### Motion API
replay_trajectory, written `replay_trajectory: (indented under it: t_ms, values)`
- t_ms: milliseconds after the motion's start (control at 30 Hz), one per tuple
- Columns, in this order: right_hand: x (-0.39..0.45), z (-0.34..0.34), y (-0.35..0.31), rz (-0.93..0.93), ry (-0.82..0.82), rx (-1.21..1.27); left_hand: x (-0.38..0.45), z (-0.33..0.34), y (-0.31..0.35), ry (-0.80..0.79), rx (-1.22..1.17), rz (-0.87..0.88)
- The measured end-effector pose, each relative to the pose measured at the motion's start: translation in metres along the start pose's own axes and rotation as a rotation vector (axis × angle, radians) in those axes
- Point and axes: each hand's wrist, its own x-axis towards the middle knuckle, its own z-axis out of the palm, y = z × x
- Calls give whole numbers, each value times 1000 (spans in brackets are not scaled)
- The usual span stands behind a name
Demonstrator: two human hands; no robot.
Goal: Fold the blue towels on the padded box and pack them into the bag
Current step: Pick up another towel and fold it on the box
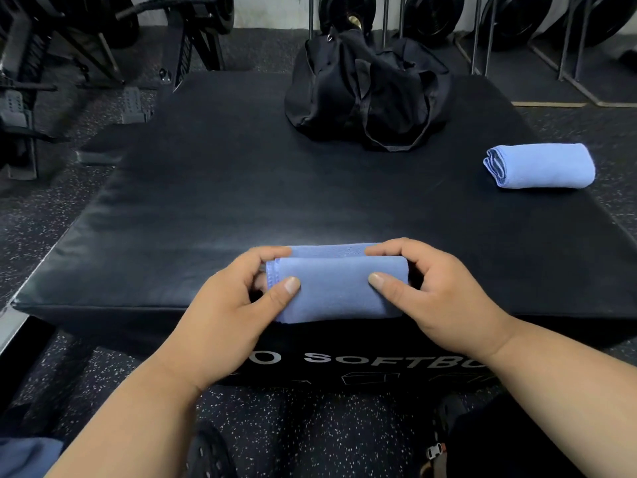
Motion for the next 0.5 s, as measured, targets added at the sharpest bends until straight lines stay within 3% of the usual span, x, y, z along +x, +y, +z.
replay_trajectory:
  t_ms: [200, 367, 500]
  values:
    - [12, 12, 2, 123, 145, -11, 11, 12, 2, 180, 44, -106]
    - [21, 16, 1, 195, 154, -93, 21, 23, 9, 323, 156, -180]
    - [22, 16, 0, 182, 159, -135, 18, 26, 11, 355, 296, -12]
